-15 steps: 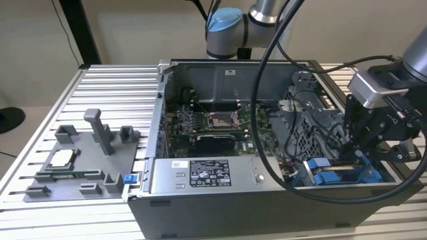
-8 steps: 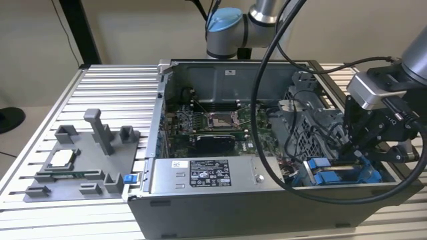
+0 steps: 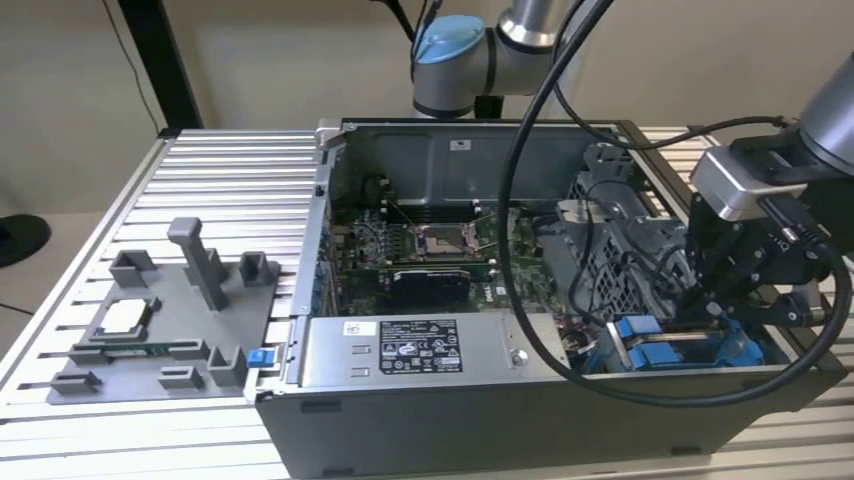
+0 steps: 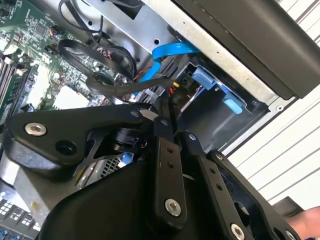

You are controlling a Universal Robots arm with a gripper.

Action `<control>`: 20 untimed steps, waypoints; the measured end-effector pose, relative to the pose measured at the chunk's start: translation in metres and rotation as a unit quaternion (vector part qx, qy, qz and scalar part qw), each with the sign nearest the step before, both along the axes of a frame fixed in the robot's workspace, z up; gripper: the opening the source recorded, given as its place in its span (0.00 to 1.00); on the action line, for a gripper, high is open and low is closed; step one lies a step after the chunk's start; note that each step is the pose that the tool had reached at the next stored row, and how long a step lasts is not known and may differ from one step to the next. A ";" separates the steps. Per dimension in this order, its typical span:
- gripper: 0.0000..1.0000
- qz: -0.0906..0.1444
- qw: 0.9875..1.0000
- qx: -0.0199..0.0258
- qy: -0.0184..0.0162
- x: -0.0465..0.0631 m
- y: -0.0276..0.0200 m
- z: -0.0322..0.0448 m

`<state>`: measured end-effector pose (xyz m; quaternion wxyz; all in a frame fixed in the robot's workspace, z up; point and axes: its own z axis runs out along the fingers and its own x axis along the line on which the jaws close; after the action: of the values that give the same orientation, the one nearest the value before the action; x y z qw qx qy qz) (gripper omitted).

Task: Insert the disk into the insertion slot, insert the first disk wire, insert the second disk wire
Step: 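Insert the second disk wire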

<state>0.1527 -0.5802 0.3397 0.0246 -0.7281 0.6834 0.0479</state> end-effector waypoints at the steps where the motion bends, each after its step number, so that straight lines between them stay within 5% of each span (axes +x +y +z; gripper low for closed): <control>1: 0.00 -0.002 1.000 0.000 0.000 0.000 0.0000 -0.0005; 7: 0.00 -0.004 1.000 0.000 0.000 0.000 0.0000 -0.0038; 8: 1.00 -0.004 1.000 0.002 0.000 0.000 0.0001 -0.0049; 10: 1.00 -0.004 1.000 0.001 0.000 0.000 0.0001 -0.0032; 20: 1.00 -0.004 1.000 0.000 0.000 0.000 0.0000 0.0339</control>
<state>0.1527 -0.5802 0.3737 0.0250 -0.7252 0.6864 0.0479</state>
